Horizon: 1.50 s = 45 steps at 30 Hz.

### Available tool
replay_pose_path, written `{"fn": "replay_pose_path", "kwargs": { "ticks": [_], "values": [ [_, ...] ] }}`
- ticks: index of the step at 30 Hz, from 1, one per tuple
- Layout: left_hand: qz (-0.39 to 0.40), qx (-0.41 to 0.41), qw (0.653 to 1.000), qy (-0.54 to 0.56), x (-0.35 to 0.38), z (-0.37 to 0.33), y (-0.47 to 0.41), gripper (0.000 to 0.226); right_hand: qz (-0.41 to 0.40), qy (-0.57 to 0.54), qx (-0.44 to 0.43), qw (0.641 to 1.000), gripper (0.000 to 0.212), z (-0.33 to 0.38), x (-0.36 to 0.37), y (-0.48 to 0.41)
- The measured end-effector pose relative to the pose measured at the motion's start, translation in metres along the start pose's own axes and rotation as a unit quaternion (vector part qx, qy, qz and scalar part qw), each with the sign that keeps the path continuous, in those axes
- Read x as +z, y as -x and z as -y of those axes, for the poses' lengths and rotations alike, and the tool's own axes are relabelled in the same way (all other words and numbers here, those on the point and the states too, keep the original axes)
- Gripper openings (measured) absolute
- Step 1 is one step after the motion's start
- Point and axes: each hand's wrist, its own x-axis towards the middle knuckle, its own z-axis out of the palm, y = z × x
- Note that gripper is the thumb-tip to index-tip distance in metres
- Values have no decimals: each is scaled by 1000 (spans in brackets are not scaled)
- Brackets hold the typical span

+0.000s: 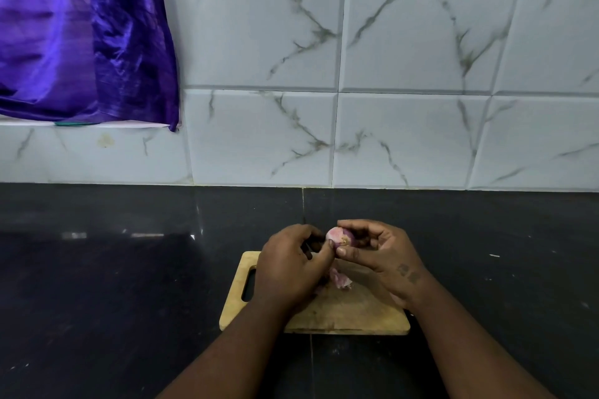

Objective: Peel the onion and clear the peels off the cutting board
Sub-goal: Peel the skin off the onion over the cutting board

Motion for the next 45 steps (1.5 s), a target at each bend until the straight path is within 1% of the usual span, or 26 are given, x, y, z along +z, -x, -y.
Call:
{"fn": "replay_pose_path", "kwargs": {
  "ticks": [4,7,9,15,18,23,25,27,29,31,34,37,39,42,45],
  "values": [
    [-12,-11,1000,11,0,4,-2,13,10,-21,6,1000,49,1,-1,1],
    [-2,-9,1000,10,0,0,-1,23,18,-14,-1,1000,48,1,-1,1],
    [3,-6,1000,16,-1,-1,0,25,20,5,-8,1000,48,0,-1,1],
    [4,-5,999,36,-1,-1,0,18,28,9,-7,1000,49,1,0,1],
    [-3,-4,999,42,-1,1,-1,18,23,-6,-3,1000,48,3,1,3],
    [-4,13,998,59,0,4,-2,28,21,-10,-3,1000,48,4,0,3],
    [12,26,997,77,-1,1,-1,31,23,-14,0,1000,48,3,0,2],
    [38,32,995,83,-2,-1,-1,30,26,-19,1,999,49,0,0,1],
    [46,33,995,82,-1,-1,-1,24,26,-20,-1,999,48,0,1,1],
    [38,29,995,93,0,1,-2,15,28,-20,0,999,49,-1,2,1],
    [18,-6,992,124,0,4,-5,21,32,-20,6,999,51,2,3,2],
    [4,-28,991,132,2,8,-6,28,40,-72,17,996,54,5,2,2],
    [8,-32,993,115,3,9,-6,30,53,-110,25,992,57,6,2,3],
    [22,-32,997,66,3,9,-6,28,66,-183,42,980,54,9,2,2],
    [38,-19,999,27,2,5,-4,21,69,-244,44,966,53,10,0,2]
  ]
}}
